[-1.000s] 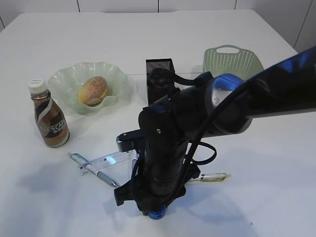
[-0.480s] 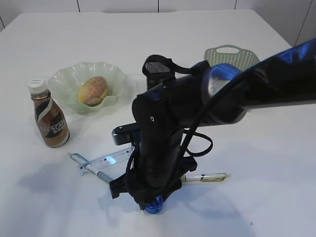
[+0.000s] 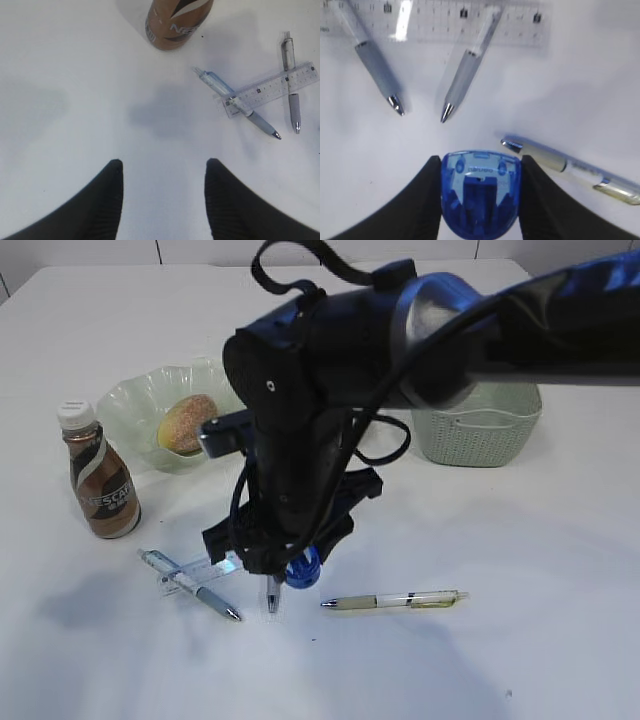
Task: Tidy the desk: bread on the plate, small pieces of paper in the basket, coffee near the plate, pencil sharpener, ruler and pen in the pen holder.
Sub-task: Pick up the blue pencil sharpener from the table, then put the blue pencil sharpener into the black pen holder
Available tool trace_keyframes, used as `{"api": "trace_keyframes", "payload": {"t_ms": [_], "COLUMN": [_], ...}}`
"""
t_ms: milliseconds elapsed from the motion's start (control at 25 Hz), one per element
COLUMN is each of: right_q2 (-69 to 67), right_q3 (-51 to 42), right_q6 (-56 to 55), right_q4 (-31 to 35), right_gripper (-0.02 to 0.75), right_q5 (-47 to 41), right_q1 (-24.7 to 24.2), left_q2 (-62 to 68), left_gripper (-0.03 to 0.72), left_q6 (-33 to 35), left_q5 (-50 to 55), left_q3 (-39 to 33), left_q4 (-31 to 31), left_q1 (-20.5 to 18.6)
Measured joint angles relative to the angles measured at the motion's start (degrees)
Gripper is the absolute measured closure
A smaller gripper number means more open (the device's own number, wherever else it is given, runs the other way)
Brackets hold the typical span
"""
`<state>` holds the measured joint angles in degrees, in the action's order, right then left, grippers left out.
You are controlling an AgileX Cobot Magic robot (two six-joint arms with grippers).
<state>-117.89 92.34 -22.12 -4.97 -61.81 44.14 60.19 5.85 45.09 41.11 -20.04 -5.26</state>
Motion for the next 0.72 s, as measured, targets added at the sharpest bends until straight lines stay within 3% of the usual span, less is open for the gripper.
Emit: {"api": "trace_keyframes", "payload": {"t_ms": [280, 720], "right_q2": [0.00, 0.00], "right_q3": [10.06, 17.71], "right_q6": [-0.24, 1.49], "right_q4": [-9.98, -11.40], "right_gripper": [0.402, 0.402], "right_q5": [-3.09, -3.93], "right_q1": [0.00, -2.41], "left_q2": [0.00, 0.00], "left_gripper": [0.328, 0.330], "left_q6": [0.10, 0.10], "left_q5": [0.00, 0.00], "left_q3": [0.00, 0.00], "left_q4": [0.00, 0.10], "left_q1": [0.00, 0.00]}}
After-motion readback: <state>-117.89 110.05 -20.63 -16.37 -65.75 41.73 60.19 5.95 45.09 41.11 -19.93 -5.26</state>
